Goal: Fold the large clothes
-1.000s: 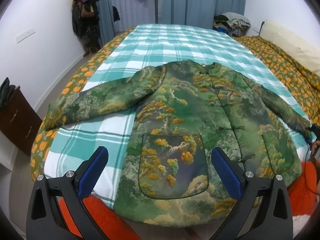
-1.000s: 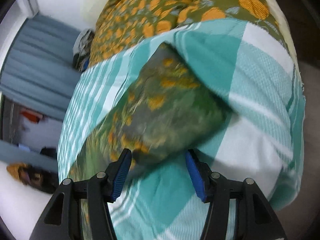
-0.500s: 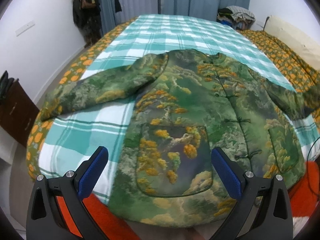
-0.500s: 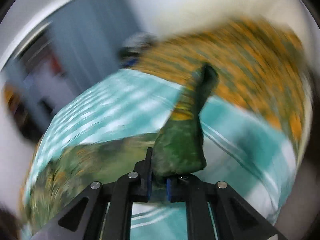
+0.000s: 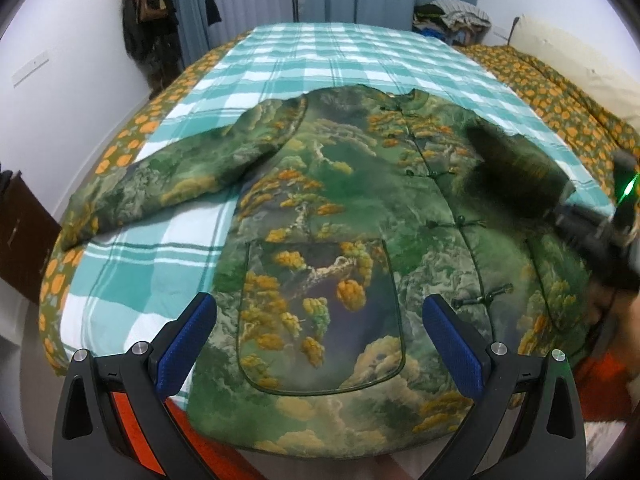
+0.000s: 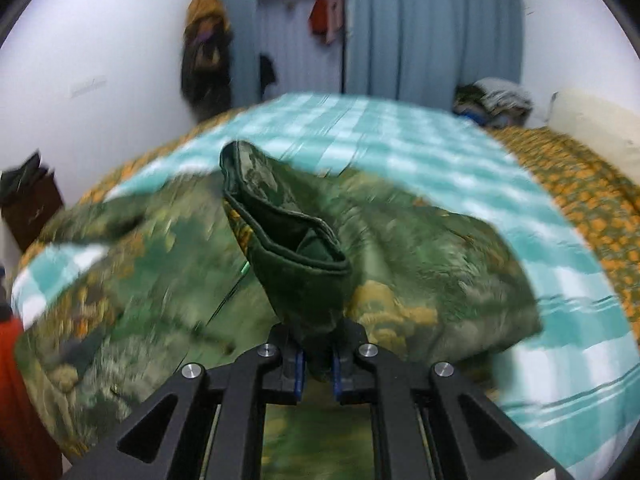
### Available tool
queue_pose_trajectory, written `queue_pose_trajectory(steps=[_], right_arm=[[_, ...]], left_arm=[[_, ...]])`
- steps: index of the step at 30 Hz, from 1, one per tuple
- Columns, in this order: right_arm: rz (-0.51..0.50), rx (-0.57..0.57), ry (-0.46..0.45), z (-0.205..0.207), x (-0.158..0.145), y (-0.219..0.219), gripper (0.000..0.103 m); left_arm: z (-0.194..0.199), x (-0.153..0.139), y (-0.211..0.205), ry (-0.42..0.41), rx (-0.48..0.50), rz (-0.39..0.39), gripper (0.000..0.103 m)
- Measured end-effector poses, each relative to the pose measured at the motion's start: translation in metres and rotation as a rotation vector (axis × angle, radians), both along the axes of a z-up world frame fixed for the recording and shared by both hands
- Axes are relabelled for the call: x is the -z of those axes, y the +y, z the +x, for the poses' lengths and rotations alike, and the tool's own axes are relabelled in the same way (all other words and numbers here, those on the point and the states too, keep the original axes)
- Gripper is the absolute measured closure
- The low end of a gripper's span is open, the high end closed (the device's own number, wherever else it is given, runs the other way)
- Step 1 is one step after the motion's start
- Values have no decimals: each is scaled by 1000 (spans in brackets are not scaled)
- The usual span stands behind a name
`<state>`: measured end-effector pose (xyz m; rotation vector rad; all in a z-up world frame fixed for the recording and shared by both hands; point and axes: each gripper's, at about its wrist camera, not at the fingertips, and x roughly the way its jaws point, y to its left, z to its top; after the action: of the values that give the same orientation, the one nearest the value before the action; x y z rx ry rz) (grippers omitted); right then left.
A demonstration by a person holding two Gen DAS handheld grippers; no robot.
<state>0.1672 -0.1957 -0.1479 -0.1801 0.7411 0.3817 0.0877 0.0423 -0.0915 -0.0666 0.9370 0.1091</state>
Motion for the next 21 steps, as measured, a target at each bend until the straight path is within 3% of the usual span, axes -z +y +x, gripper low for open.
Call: queue_pose_trajectory(steps=[3, 5, 6, 12, 17, 21], right_arm=[[-14, -31, 108, -8, 26, 9, 76], [16, -66, 162, -13, 33, 12, 39], [21, -74, 163, -16, 33, 10, 36], [69, -82, 146, -59, 10, -9, 35], [115, 11, 132, -83, -1, -39, 34], [143, 63, 116, -88, -5, -56, 34]], left_arm=[[8, 5, -3, 15, 19, -43, 1], [17, 8, -9, 22, 52, -85, 1], [21, 8, -13, 25, 65, -102, 1], [62, 8, -51, 44, 219, -297, 1], [120, 40, -105, 162, 319, -384, 5], [156, 86, -139, 348, 286, -411, 34]])
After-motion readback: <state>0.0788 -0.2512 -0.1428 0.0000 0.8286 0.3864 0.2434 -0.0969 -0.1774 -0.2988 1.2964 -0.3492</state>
